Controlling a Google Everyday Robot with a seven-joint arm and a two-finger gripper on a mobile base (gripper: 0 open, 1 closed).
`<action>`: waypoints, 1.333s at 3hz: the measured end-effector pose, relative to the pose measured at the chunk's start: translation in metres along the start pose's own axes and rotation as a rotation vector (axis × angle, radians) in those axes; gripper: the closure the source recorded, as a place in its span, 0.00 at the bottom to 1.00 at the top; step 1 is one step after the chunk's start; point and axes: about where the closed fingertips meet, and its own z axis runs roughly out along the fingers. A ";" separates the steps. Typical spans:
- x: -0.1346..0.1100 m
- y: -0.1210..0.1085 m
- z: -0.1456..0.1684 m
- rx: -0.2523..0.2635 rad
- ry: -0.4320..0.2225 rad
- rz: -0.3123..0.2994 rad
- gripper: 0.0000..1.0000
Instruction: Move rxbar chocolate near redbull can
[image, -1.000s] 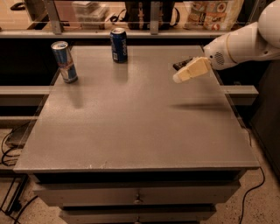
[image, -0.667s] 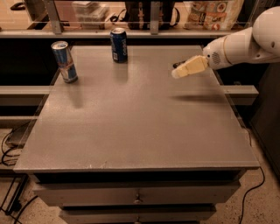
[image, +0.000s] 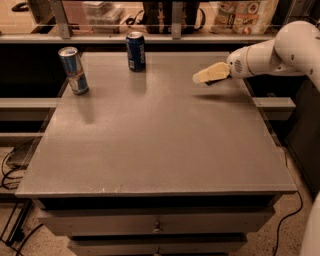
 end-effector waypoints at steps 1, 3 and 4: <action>0.007 -0.015 0.017 0.026 0.014 0.032 0.00; 0.016 -0.038 0.027 0.093 0.056 0.041 0.18; 0.007 -0.029 0.026 0.118 0.094 -0.032 0.41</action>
Offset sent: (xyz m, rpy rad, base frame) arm 0.0432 -0.0302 -0.0377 -0.0476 0.0558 -0.1386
